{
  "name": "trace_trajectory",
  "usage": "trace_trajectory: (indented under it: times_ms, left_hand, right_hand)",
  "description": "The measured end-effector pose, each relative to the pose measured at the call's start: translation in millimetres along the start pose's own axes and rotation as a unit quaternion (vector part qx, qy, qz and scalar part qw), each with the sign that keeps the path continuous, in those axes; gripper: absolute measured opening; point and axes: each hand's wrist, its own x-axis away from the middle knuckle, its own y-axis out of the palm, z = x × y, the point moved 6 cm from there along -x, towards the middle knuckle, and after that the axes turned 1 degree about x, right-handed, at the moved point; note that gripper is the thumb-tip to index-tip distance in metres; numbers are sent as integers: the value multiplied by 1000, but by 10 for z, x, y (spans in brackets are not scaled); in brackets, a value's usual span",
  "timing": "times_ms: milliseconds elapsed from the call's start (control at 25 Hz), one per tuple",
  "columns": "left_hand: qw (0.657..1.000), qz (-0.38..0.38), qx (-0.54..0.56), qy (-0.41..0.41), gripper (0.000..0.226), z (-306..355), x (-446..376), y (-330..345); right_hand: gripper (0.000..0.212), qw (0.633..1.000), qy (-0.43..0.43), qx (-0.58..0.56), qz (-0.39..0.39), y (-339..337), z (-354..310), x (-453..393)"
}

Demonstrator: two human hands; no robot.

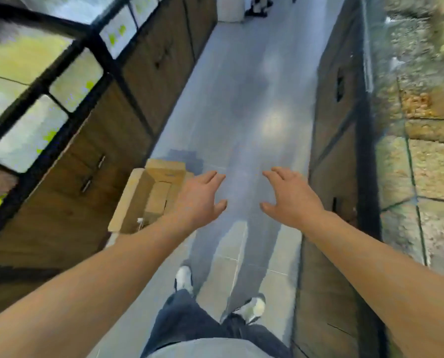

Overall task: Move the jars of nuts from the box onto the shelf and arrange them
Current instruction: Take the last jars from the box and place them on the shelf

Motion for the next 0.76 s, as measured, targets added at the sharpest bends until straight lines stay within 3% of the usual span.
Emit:
trace_trajectory:
  times_ms: [200, 440, 600, 760]
  left_hand:
    - [991, 36, 23, -124, 68, -1513, 829, -290]
    - [971, 51, 75, -220, 63, -3152, 1649, -358]
    - [953, 41, 104, -281, 58, -4077, 1952, -185]
    - [927, 32, 146, -345, 62, -4735, 1971, 255]
  right_hand:
    - [76, 992, -113, 31, -47, 391, -1569, -567]
    - [72, 981, -160, 52, -94, 971, -3052, -1186]
    - [73, 977, -158, 58, -131, 1460, -3639, -1712]
    - [73, 972, -150, 59, -169, 2061, -3797, -2258]
